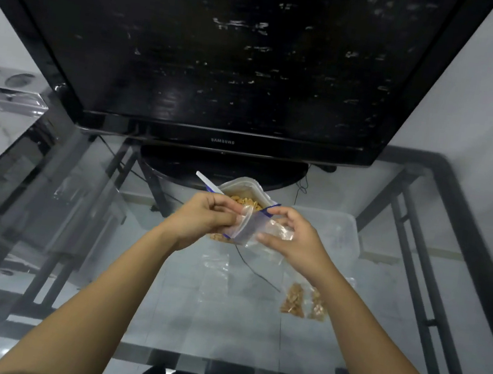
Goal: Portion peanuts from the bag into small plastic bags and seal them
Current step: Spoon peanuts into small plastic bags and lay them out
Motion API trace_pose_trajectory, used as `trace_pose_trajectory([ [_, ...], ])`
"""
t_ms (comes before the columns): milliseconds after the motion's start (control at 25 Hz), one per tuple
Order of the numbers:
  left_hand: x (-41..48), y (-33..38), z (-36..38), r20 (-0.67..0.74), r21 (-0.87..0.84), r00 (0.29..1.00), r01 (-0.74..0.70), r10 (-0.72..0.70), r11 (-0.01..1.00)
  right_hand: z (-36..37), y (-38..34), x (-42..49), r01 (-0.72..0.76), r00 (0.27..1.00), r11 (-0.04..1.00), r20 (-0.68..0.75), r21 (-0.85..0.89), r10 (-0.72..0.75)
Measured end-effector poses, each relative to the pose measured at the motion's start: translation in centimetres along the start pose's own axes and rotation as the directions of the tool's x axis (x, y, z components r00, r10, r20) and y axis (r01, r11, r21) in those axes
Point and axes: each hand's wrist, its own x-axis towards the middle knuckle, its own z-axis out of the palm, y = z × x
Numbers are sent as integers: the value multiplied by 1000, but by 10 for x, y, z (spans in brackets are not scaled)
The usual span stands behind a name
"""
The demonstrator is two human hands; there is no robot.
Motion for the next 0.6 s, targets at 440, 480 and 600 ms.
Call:
trace_pose_trajectory([
  [440,2,7,-10,-206,290,954,-152,216,945,-12,-8,15,-20,999,974,37,227,11],
  [480,1,7,-11,-204,265,954,-162,220,950,-12,-6,16,-18,999,977,30,213,12],
  [600,1,8,-13,-214,224,950,-176,225,958,-8,-5,19,17,999,987,-43,162,-10],
])
